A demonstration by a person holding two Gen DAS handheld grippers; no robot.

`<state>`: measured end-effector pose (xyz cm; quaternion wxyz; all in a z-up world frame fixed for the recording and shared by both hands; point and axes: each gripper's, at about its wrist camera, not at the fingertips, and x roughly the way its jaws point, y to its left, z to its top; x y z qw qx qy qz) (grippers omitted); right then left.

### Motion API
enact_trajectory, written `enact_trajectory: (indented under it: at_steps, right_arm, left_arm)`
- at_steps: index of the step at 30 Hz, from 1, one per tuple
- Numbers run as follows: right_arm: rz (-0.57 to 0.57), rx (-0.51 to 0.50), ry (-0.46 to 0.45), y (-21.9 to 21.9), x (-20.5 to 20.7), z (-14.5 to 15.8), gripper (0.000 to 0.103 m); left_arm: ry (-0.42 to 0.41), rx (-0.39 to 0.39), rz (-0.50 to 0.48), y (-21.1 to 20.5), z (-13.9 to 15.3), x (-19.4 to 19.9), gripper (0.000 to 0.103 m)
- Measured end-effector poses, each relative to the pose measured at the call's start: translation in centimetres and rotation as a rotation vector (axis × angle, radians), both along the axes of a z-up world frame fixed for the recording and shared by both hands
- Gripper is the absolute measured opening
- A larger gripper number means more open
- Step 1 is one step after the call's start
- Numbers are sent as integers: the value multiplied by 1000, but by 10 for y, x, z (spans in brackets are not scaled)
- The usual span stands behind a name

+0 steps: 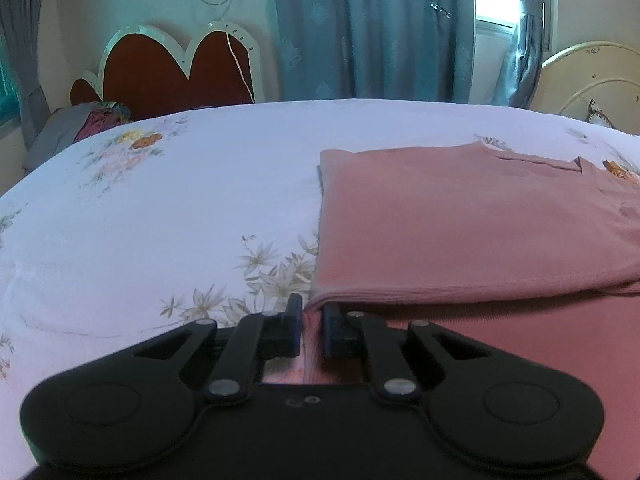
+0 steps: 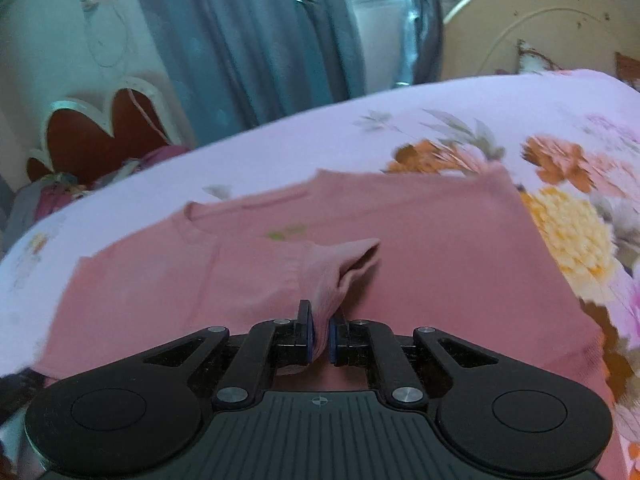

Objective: Fold small clothes

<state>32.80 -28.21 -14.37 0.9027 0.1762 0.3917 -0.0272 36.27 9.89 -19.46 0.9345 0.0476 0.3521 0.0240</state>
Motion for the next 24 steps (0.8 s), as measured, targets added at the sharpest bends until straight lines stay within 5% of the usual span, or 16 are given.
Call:
enact_trajectory:
  at_steps: [4,7,10,11,16,24]
  right_arm:
    - [-14,40,19,-11,-11,-6,7]
    - [-16,46,-13,-17,-16,5,8]
    - [-27,32,-46,-21,-16,16,34]
    - [-30,27,-55,-22,-14,17,53]
    - [-22,40,-44,-26,9,11,54]
    - [-23,44,32,-24,48,-14,49]
  left_arm:
    - [15,8,-22,-1,4,-2,12]
    - [31,-26,-29,5,11,-6,26]
    - [39,-84,-8,15,21,-11,32]
    - [38,-101,3,17,25,-13,34]
    - [6,-155,16,19,44,-9,37]
    - [48,-218,12,-5,38,53,37]
